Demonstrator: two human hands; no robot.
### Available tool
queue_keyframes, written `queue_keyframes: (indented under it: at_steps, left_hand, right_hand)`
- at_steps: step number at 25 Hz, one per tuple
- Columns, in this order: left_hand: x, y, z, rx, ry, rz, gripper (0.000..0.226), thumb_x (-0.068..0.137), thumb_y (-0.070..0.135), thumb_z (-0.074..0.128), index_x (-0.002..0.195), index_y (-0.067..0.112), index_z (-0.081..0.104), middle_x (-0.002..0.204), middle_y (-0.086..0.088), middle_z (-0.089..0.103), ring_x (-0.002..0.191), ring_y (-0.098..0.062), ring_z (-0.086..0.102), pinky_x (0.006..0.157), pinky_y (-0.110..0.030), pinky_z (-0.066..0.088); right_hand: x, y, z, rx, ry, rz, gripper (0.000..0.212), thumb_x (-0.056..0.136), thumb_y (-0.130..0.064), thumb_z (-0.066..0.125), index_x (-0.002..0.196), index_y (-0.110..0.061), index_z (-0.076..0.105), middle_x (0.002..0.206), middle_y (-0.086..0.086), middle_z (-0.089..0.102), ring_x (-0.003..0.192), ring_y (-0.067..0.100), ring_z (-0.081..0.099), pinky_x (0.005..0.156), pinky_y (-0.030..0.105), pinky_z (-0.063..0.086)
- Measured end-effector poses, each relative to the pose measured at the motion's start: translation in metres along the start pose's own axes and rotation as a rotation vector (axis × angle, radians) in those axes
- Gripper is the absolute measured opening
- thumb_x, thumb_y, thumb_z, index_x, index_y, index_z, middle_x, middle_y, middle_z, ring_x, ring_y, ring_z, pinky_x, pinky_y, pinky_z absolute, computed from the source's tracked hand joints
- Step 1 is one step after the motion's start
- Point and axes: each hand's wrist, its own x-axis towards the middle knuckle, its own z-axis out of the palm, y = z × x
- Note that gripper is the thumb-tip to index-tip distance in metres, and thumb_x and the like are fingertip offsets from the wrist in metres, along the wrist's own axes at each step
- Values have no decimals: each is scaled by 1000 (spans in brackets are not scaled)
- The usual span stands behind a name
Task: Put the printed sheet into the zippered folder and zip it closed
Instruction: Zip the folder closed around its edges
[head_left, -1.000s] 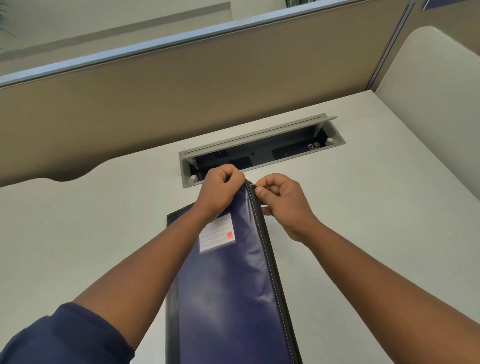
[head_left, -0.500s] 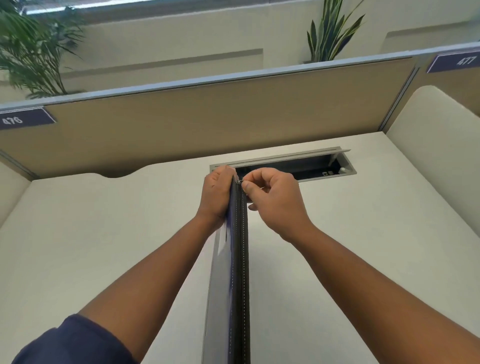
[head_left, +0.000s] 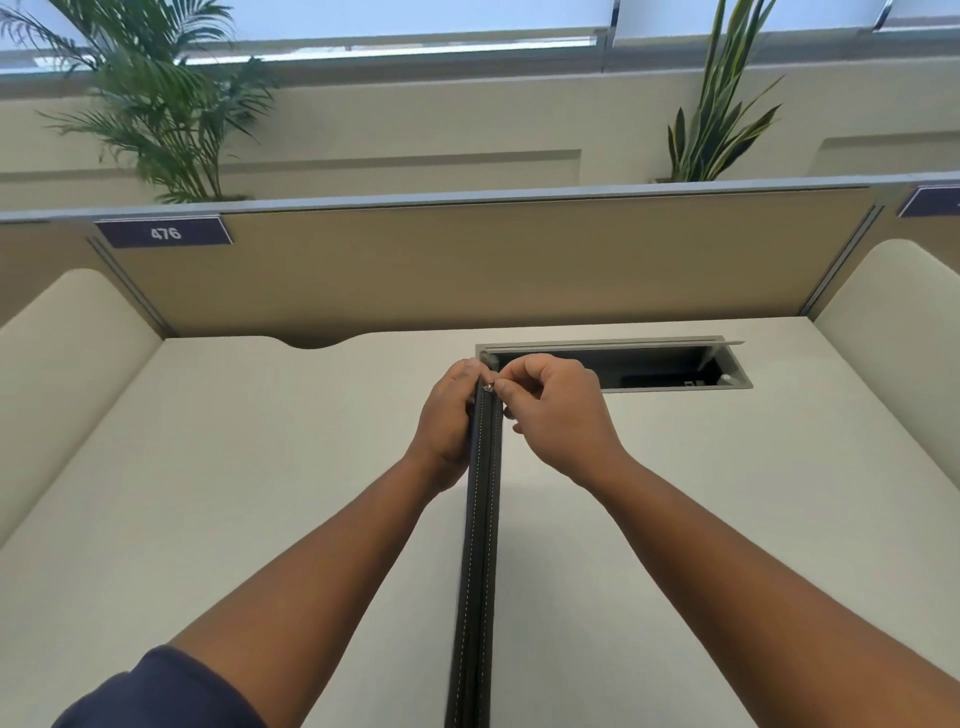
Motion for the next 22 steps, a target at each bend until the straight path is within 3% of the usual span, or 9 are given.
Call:
queue_keyframes:
  at_steps: [3,7,10,13,18,22]
  left_hand:
    - [-10,5,-9,-75,-73,-52,20,97,24,45,95,8,56,82,-12,43,67,-15,45,61,-31,38]
    - [-16,6,-19,-76,-132,-103,26,85,22,44,108,12,54,93,-13,40,70,-17,35,62,-35,29]
    - [-17,2,-21,-18,-120,-90,22,87,25,45,103,13,55,84,-10,42,71,-15,36,64,-34,30]
    - [-14,-2,-23,21,-76,-92,17,90,33,50,91,17,56,78,-1,44,70,-13,40,64,-32,34]
    - [-9,-2,-24,48,-62,-73,18,87,36,54,85,19,61,70,9,51,63,-4,50,56,-16,45]
    - [-5,-3,-21,68,-47,-60,16,87,33,54,79,22,63,67,10,50,59,-3,49,51,-13,44]
  right_hand:
    - [2,-7,3,-32,-28,13,19,93,-30,71,81,-16,75,70,-2,71,72,24,68,68,50,62]
    - [5,-12,5,-31,-52,45,15,92,-28,72,82,-17,76,74,0,72,77,26,68,71,51,61]
    - [9,-14,4,-40,-101,68,14,92,-23,72,81,-15,75,79,7,74,73,27,66,72,54,60]
    - [14,-16,1,-48,-167,93,13,92,-19,73,80,-15,75,83,9,75,70,16,63,74,54,61]
    - [19,-18,-2,-96,-208,87,17,94,-20,71,77,-17,74,81,12,74,68,16,59,74,55,60]
    - [20,-19,-5,-102,-242,85,18,95,-20,71,78,-13,73,72,1,66,66,15,55,73,46,59]
